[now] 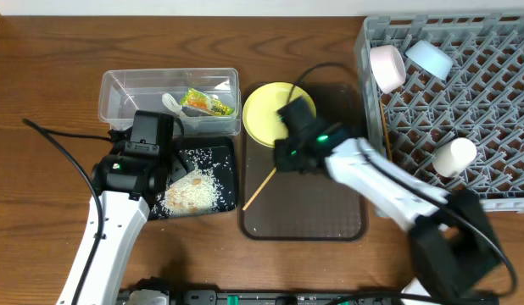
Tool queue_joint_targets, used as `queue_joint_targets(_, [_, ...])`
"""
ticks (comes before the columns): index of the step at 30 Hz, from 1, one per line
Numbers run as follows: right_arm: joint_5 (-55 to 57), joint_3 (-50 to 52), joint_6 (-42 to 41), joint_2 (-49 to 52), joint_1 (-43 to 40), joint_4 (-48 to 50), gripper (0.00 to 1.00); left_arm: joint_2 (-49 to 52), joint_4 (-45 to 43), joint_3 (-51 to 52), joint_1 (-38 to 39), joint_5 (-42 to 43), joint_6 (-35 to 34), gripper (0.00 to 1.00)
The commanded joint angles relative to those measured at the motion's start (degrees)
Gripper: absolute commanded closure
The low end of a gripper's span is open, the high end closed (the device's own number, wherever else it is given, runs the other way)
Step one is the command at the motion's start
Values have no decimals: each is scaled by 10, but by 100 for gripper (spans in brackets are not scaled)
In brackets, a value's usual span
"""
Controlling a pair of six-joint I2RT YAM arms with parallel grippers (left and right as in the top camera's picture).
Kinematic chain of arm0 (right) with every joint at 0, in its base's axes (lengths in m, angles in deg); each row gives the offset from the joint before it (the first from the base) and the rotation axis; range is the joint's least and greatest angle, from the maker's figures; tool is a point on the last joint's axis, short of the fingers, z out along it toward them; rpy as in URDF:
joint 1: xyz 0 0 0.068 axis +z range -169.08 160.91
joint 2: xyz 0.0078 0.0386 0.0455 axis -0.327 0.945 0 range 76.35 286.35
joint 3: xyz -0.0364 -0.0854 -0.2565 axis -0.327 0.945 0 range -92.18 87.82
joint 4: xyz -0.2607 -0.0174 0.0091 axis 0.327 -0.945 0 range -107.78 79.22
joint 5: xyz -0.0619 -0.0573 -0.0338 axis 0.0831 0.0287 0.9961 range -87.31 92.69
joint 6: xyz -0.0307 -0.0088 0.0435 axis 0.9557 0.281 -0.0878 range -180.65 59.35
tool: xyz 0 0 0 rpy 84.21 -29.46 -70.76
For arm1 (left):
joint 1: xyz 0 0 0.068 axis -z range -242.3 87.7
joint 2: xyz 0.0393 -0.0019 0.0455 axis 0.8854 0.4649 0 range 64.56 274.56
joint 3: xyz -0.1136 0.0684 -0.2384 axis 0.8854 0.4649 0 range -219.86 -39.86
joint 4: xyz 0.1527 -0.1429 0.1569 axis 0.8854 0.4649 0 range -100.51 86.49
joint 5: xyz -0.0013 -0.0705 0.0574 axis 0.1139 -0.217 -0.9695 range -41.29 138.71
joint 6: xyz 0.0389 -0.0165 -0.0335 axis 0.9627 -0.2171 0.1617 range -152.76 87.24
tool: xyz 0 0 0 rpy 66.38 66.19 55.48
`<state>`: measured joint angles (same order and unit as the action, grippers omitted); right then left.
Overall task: Sort waste into correct bins and load items into the dishwasher rack
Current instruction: 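Grasp the second chopstick on the brown tray with the right gripper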
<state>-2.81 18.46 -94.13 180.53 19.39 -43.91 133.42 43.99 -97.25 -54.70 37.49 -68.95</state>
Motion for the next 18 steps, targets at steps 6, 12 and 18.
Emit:
queue_joint_targets(6, [40,2,-63,73,38,20,59,1,8,-10,-3,-15,1,7])
queue_joint_targets(12, [58,2,-70,82,40,-1,73,1,8,-10,-3,-15,1,6])
queue_joint_targets(18, [76,-1,-73,76,20,-57,90,1,10,-10,-3,-15,1,6])
